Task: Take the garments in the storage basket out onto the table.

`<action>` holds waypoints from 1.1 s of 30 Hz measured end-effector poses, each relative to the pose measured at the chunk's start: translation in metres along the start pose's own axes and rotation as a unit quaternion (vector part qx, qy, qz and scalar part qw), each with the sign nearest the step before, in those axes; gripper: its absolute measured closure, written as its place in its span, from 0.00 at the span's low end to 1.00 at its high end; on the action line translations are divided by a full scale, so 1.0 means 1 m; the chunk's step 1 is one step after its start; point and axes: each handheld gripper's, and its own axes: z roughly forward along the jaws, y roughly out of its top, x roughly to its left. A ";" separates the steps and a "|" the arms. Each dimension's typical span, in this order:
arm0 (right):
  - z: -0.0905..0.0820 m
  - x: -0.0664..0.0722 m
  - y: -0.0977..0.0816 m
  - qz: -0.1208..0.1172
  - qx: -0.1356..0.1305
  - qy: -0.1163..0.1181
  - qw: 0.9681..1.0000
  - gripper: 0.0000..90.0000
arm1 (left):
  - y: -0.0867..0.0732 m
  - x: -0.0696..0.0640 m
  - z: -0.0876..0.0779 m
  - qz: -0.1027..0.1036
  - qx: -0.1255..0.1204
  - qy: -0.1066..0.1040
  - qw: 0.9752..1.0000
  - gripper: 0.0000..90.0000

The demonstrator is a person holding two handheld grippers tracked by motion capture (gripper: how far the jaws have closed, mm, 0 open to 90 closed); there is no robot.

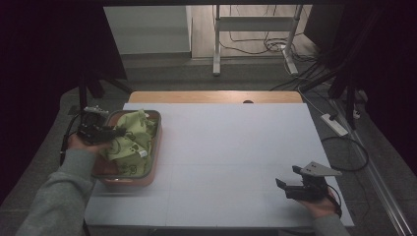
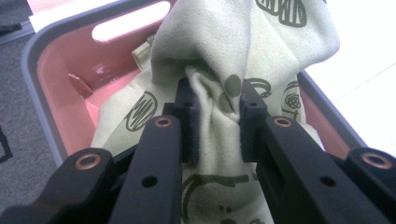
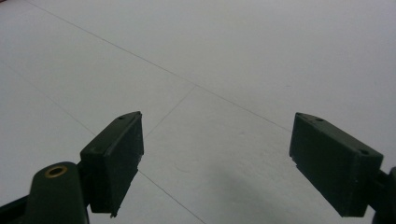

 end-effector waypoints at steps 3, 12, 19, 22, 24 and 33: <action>0.000 0.000 0.000 0.000 0.000 0.000 1.000 0.20 | 0.000 0.000 -0.002 0.000 -0.004 0.000 1.000 0.84; 0.000 0.000 0.000 -0.001 0.000 -0.001 1.000 0.20 | -0.001 -0.001 -0.008 0.000 -0.013 -0.002 1.000 0.84; 0.000 0.000 0.000 0.001 0.000 -0.001 1.000 0.20 | -0.001 -0.001 -0.014 -0.001 -0.025 -0.005 1.000 0.84; 0.000 0.000 0.000 0.001 0.000 -0.001 1.000 0.20 | -0.001 -0.002 -0.016 0.001 -0.030 -0.007 1.000 0.84; 0.000 0.000 0.000 0.000 0.000 -0.002 1.000 0.20 | 0.000 -0.003 -0.017 0.001 -0.032 -0.007 0.999 0.84; 0.000 0.000 0.000 0.001 0.000 -0.002 1.000 0.20 | 0.000 -0.003 -0.018 -0.001 -0.036 -0.007 0.999 0.84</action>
